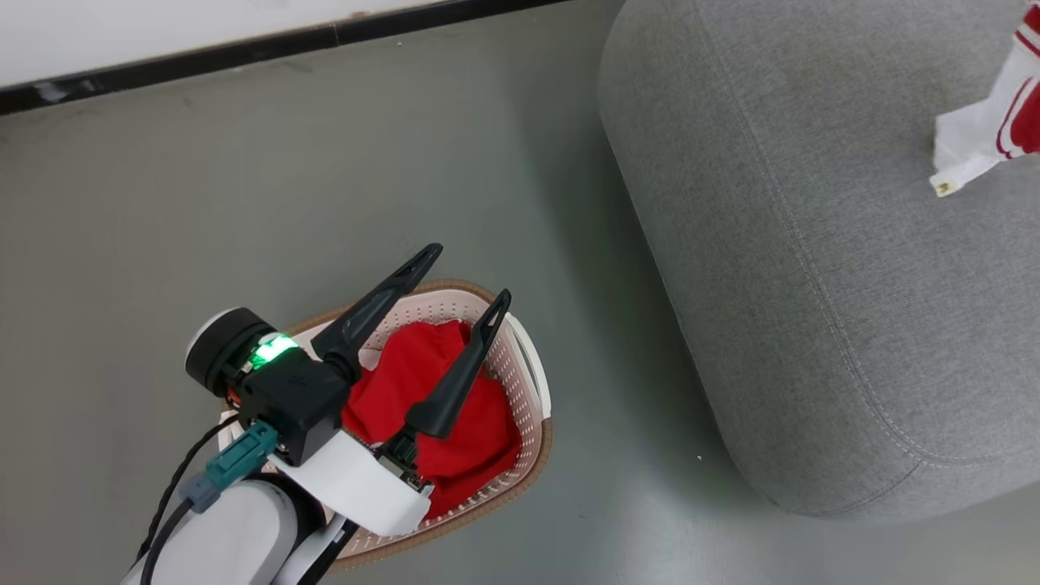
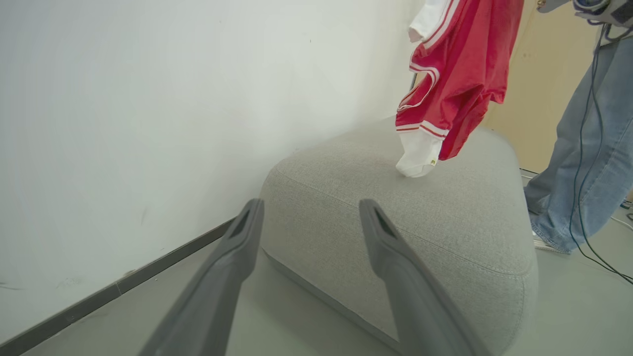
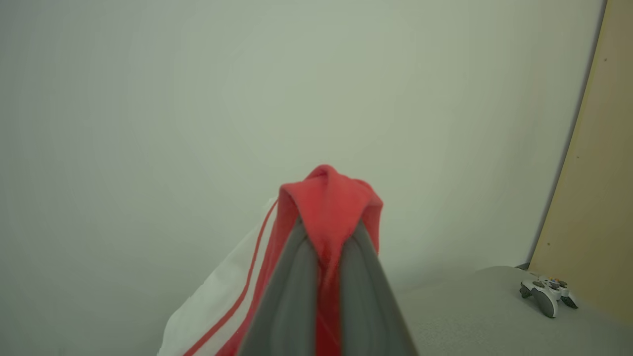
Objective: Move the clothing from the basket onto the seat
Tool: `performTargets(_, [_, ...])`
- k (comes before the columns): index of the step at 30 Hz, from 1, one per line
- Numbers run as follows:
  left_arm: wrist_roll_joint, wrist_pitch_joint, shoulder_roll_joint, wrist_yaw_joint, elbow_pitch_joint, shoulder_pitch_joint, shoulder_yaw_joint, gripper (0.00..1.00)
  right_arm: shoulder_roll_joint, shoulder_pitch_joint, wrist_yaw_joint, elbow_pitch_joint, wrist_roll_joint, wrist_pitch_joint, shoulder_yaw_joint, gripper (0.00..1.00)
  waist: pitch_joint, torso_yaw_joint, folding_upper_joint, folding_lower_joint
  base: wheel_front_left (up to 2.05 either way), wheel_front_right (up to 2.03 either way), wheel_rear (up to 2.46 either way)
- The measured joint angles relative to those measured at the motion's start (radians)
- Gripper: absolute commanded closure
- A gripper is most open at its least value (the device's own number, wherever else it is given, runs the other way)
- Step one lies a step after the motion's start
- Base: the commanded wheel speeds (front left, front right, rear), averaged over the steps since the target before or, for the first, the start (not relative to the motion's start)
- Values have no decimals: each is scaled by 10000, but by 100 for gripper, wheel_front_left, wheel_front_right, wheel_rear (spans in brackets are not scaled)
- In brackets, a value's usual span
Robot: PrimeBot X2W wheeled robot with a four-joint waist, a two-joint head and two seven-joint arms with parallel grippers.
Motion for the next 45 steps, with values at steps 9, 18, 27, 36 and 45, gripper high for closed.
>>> performTargets(9, [88, 173, 75, 54, -376, -232, 75, 0, 23, 198, 0, 1011, -226, -384, -35, 100, 556, 33, 0, 0, 0, 0, 0])
performTargets(18, [276, 203, 81, 84, -600, -530, 111, 0, 1453, 1529, 0, 2744, -178, -915, 31, 100, 1069, 94, 0, 0, 0, 0, 0])
performTargets(27, [426, 201, 119, 79, -454, -532, -46, 0, 2134, 2155, 0, 3691, -826, -1028, 303, 100, 1104, 202, 0, 0, 0, 0, 0])
performTargets(36, [424, 153, 58, 79, -180, -527, -163, 0, 2134, 2282, 0, 4293, -949, -1137, 82, 100, 1013, 220, 0, 1, 0, 0, 0])
performTargets(45, [420, -46, -27, 67, 230, -504, -209, 0, 2359, 2243, 0, 4491, -922, -1237, -96, 0, 826, 154, 0, 1, 0, 0, 0])
